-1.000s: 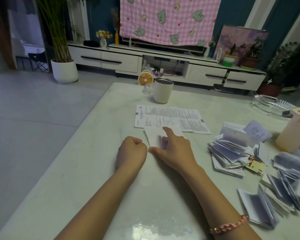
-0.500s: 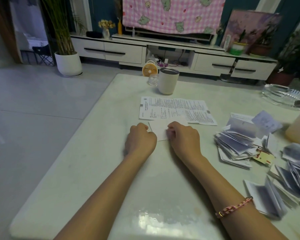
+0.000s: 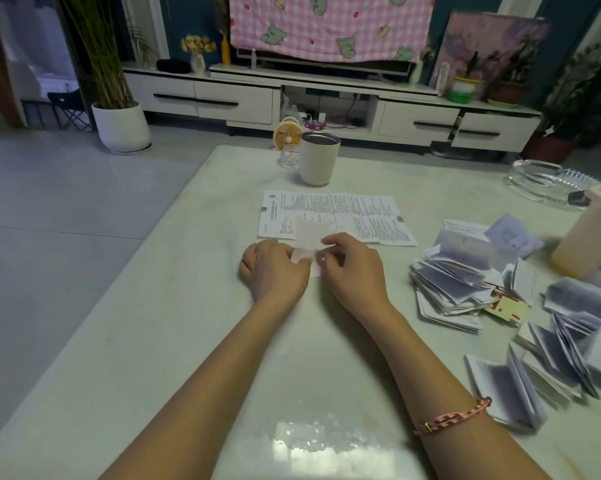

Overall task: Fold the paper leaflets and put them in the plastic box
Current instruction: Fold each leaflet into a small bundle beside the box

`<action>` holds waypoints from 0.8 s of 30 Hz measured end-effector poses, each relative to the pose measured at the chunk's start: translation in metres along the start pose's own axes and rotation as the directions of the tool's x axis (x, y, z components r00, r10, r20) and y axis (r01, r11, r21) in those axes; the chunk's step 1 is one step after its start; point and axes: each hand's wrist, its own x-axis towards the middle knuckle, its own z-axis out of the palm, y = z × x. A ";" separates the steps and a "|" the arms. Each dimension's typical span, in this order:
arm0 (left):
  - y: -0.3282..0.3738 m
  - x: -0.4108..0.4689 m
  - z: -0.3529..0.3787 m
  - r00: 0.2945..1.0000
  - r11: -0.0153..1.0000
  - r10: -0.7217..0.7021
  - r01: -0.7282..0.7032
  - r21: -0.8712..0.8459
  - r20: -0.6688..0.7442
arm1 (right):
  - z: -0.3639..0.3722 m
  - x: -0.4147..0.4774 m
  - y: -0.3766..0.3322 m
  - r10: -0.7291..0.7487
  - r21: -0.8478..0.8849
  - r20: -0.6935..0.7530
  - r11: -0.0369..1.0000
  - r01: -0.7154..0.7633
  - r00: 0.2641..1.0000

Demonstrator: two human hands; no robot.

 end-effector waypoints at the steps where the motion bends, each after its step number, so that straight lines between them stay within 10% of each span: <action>1: -0.001 0.001 -0.004 1.000 0.999 -0.001 0.000 -0.037 -0.008 | -0.004 0.001 -0.001 0.008 0.069 -0.035 0.998 -0.006 0.999; 11: 0.002 0.003 -0.072 0.957 0.965 0.103 -0.031 -0.260 0.271 | -0.021 -0.003 -0.011 0.053 0.296 0.046 0.953 -0.064 0.998; 16: 0.013 -0.003 -0.075 0.965 0.879 0.058 0.072 -0.472 0.256 | -0.020 -0.006 -0.013 0.200 0.594 0.295 0.727 -0.344 0.934; 24: 0.017 -0.005 -0.068 0.936 0.886 0.088 0.083 -0.456 0.341 | -0.019 -0.002 -0.012 0.329 0.768 0.156 0.552 -0.324 0.931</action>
